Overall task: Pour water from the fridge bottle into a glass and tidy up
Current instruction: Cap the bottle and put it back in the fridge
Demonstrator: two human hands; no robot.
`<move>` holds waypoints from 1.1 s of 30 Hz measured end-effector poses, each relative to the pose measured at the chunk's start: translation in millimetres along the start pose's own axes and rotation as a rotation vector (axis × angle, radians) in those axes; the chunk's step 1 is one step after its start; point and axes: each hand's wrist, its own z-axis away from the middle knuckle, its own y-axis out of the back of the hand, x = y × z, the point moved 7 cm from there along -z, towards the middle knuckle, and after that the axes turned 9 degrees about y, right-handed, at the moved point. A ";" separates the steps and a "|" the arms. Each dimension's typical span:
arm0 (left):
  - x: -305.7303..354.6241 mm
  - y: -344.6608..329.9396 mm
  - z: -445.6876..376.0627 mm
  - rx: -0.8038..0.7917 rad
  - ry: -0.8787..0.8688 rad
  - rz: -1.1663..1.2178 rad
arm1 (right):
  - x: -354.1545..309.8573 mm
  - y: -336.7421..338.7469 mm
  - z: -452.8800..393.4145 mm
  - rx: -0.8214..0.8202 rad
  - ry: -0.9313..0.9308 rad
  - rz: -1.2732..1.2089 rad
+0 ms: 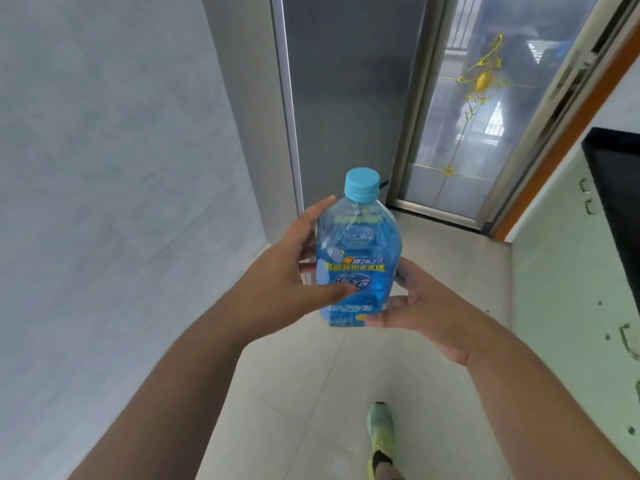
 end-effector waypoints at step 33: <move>-87.0 335.5 -388.4 0.439 -0.028 0.072 | -166.5 9.0 -571.7 -0.147 0.312 1.196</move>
